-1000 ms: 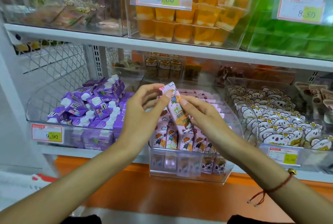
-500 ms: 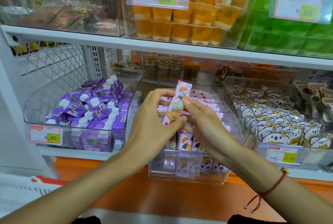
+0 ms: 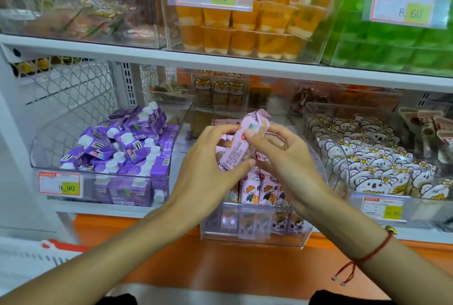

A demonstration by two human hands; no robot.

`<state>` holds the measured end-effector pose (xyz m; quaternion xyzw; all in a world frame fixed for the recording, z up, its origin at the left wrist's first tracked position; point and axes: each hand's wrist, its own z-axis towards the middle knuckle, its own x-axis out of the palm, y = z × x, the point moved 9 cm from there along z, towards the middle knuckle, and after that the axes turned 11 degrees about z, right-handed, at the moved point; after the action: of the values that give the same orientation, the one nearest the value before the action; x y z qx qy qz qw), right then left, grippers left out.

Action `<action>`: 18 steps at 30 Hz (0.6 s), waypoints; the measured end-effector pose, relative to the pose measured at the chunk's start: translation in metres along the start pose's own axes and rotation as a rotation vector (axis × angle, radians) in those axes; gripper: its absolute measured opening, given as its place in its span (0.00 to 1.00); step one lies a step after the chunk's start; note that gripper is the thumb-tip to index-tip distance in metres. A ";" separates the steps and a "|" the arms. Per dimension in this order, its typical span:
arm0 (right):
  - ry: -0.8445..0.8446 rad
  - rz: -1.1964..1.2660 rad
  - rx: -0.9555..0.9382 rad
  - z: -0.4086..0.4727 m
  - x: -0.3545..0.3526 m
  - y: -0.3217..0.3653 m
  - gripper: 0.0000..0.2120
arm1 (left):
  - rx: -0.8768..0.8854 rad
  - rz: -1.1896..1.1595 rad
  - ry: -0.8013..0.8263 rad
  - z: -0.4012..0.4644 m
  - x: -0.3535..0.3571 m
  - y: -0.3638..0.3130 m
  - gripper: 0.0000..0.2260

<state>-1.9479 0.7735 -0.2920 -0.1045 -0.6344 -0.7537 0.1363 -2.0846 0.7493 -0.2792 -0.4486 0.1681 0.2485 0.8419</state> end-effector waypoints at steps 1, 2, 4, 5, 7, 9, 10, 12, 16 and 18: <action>0.011 -0.005 -0.003 0.000 0.001 0.001 0.14 | -0.008 -0.025 -0.011 0.001 -0.002 0.000 0.19; 0.034 -0.019 -0.002 0.001 0.003 0.002 0.14 | -0.021 -0.055 -0.019 0.001 -0.004 0.000 0.18; 0.093 -0.075 0.010 0.002 0.006 0.004 0.14 | -0.079 -0.121 -0.005 0.004 -0.005 0.005 0.17; 0.116 -0.108 0.019 0.003 0.006 0.005 0.14 | -0.114 -0.156 0.015 0.005 -0.004 0.008 0.18; 0.126 -0.166 0.031 0.004 0.002 0.005 0.13 | -0.170 -0.221 0.055 0.005 -0.001 0.013 0.18; 0.127 -0.190 0.036 0.005 -0.002 0.005 0.13 | -0.187 -0.265 0.085 0.003 0.002 0.013 0.18; 0.140 -0.193 0.033 0.006 -0.002 0.006 0.14 | -0.178 -0.270 0.094 0.003 0.003 0.011 0.18; 0.189 -0.202 -0.004 0.006 -0.001 0.012 0.17 | -0.139 -0.251 0.101 0.003 0.003 0.008 0.18; 0.286 -0.214 -0.107 0.003 0.006 0.025 0.19 | -0.036 -0.221 0.088 0.005 -0.003 0.000 0.17; 0.291 -0.211 -0.123 0.002 0.007 0.026 0.19 | -0.014 -0.208 0.088 0.006 -0.005 -0.002 0.17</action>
<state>-1.9454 0.7706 -0.2654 0.0648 -0.5681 -0.8084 0.1401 -2.0873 0.7515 -0.2719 -0.4800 0.1557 0.1409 0.8518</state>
